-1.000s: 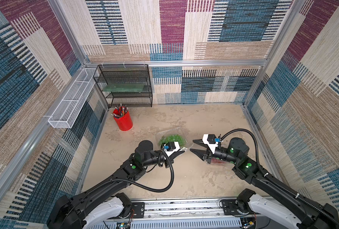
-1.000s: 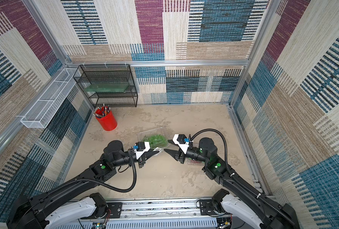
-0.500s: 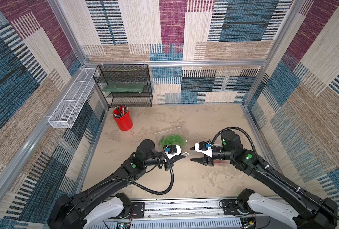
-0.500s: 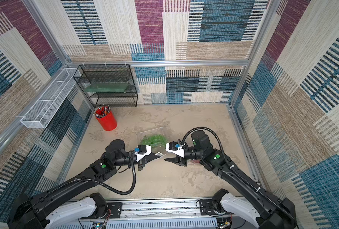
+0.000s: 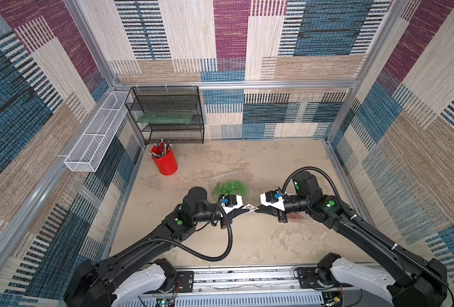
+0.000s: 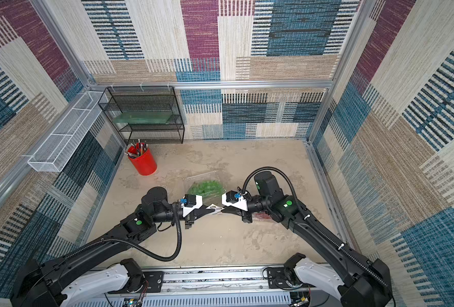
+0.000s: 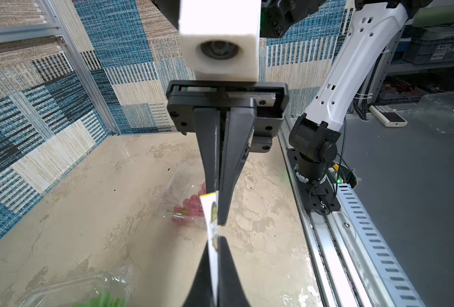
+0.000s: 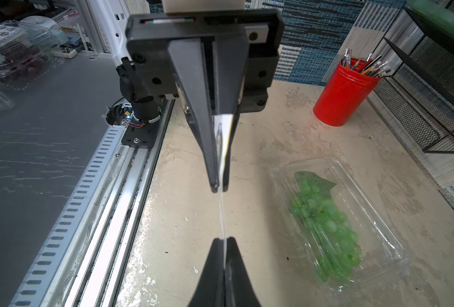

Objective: Label fruit boxes
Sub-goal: Adjust the label sticker.

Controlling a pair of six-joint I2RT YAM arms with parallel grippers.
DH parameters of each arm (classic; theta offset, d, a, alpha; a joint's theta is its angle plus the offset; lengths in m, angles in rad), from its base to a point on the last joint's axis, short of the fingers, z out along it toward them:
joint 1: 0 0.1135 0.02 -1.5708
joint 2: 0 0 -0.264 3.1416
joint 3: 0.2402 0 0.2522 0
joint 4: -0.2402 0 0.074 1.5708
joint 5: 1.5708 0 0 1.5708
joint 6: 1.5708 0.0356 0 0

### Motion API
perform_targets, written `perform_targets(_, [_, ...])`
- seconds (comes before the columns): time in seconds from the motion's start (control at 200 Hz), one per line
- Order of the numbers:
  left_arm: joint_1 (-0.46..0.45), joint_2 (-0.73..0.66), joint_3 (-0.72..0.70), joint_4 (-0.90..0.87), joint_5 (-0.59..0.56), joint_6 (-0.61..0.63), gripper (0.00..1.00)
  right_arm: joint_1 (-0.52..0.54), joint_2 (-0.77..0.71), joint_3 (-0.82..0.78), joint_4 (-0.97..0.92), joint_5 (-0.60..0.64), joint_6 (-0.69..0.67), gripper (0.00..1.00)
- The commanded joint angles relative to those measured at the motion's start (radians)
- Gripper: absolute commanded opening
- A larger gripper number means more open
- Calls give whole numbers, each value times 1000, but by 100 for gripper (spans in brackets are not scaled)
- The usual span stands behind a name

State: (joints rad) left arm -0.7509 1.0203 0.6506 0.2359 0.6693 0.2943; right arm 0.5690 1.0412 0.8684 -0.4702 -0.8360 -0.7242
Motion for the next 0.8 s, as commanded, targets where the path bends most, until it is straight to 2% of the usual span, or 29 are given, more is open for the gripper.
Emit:
perform_targets(0.0, [1, -2, 13, -5, 27, 5, 18, 0, 5, 13, -17, 28, -49, 5])
perform_targets(0.185, [1, 0, 17, -7, 32, 1, 18, 2, 27, 34, -47, 60, -78, 5])
perform_targets(0.436, [1, 6, 23, -14, 28, -3, 6, 9, 31, 42, -35, 59, -90, 5])
perform_targets(0.791, [1, 4, 26, -27, -9, 0, 0, 9, 11, 32, -11, 44, -79, 7])
